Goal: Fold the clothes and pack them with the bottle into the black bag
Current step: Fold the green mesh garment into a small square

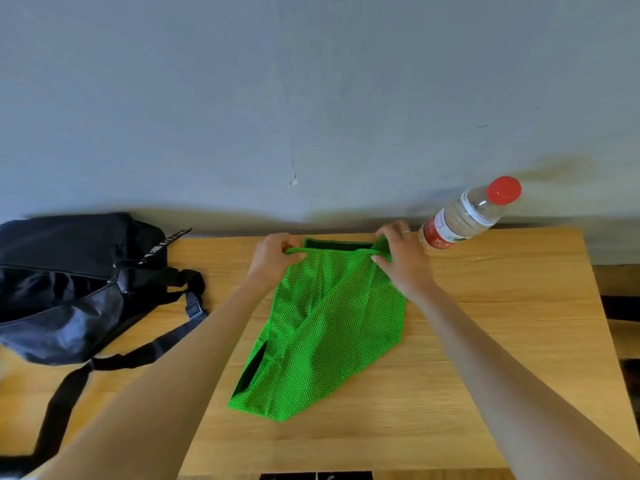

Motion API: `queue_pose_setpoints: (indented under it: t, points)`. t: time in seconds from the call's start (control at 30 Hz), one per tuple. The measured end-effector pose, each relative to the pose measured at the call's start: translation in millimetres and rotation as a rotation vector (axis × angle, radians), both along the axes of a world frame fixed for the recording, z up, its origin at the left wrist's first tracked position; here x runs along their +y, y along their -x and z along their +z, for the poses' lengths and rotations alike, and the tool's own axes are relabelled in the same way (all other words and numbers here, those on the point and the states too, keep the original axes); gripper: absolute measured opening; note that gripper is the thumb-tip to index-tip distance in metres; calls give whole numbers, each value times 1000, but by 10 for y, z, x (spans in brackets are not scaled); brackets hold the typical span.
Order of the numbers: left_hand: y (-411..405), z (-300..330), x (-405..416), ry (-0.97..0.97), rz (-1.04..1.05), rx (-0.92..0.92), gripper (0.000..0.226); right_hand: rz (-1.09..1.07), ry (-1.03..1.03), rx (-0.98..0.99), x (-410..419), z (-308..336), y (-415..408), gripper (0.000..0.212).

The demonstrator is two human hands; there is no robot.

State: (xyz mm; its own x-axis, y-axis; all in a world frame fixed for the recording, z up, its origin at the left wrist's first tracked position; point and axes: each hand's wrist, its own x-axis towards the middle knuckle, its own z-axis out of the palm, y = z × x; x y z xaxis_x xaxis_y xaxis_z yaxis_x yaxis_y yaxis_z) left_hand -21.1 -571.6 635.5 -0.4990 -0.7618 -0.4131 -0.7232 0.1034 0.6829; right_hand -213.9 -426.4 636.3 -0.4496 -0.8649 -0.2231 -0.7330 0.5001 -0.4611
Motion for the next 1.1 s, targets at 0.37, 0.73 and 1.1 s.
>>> queue_pose_setpoints:
  t: [0.37, 0.73, 1.1]
  points:
    - [142, -30, 108, -133, 8, 253, 23, -13, -26, -14, 91, -7, 23, 37]
    - [63, 14, 120, -117, 40, 220, 12, -58, -13, -123, 155, 13, 22, 34]
    - [-381, -8, 17, -34, 72, 192, 15, -132, -35, -25, 164, -51, -31, 6]
